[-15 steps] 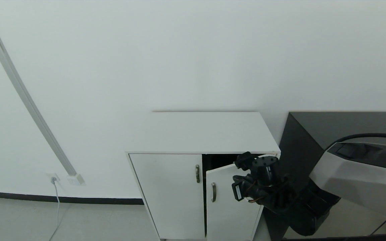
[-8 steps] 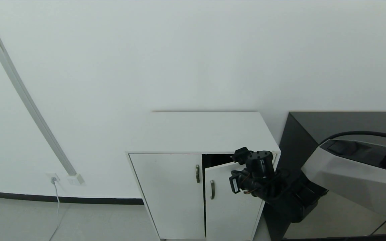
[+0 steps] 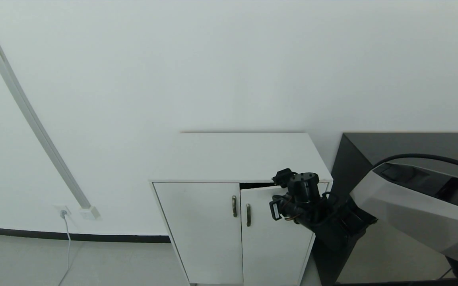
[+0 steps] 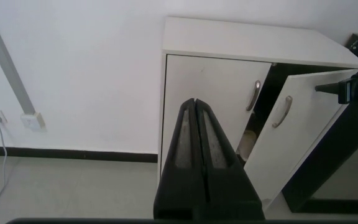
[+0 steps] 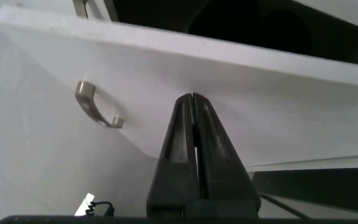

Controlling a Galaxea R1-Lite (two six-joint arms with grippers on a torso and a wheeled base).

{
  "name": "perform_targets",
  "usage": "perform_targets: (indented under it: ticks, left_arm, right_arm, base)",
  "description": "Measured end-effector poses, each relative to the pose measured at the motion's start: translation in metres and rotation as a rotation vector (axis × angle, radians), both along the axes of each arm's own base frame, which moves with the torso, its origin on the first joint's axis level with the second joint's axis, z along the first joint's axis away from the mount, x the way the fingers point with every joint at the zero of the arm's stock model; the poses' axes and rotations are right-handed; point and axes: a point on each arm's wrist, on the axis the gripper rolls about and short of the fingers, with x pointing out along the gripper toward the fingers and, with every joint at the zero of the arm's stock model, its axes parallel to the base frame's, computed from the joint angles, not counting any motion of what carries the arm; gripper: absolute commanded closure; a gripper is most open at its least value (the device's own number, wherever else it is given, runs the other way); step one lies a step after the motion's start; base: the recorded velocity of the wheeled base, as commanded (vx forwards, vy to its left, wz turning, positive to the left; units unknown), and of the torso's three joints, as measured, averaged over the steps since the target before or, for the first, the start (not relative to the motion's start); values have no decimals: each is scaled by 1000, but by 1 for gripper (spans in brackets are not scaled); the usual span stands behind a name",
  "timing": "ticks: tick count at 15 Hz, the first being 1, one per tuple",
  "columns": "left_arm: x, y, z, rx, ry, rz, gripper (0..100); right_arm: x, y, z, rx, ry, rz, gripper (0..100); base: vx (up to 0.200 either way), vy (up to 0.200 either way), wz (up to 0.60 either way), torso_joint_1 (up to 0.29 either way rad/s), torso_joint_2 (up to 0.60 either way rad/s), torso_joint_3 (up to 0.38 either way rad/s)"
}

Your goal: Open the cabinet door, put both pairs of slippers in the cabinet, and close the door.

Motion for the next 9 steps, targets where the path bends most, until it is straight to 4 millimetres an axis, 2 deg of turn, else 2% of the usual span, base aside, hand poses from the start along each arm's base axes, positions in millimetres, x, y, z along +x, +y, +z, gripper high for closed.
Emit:
perform_targets:
  ticks: [9]
  left_arm:
    - [0, 0, 0, 0, 0, 0, 100]
  right_arm:
    - [13, -4, 0, 5, -3, -24, 100]
  base:
    - [0, 0, 0, 0, 0, 0]
